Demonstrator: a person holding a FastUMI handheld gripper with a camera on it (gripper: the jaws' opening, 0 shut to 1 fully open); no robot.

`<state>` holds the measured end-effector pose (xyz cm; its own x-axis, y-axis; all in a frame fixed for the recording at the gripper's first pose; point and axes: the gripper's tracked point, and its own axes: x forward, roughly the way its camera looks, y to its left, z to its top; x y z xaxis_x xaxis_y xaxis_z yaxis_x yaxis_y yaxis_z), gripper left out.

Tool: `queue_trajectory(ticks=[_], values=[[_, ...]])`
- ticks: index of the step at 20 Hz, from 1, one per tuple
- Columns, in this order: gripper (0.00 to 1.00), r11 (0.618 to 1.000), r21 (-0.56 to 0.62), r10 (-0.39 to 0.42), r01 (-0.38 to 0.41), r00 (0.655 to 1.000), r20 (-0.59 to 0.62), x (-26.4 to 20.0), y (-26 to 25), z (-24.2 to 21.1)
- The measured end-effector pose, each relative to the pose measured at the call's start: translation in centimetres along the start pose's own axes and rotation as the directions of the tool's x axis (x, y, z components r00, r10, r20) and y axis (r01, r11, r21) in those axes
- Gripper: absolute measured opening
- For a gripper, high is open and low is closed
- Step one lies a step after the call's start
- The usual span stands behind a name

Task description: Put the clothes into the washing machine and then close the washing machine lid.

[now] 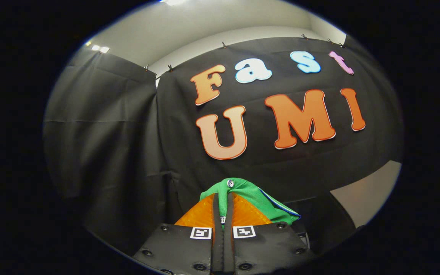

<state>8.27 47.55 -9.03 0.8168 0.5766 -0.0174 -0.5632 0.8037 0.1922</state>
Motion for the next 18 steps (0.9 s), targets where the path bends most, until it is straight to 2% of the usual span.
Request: queue_trajectory(ticks=[4,8,13,18], values=[[0.07,0.999,-0.004,-0.036,0.035,0.997,-0.071,3.1,-0.6,-6.4],[0.07,0.996,0.008,-0.085,0.089,0.973,-0.216,5.0,-2.6,-15.8],[0.07,0.985,0.029,-0.146,0.170,0.911,-0.387,6.7,-5.5,-25.2],[0.07,0.969,0.017,-0.200,0.246,0.825,-0.529,6.4,-8.5,-32.4]])
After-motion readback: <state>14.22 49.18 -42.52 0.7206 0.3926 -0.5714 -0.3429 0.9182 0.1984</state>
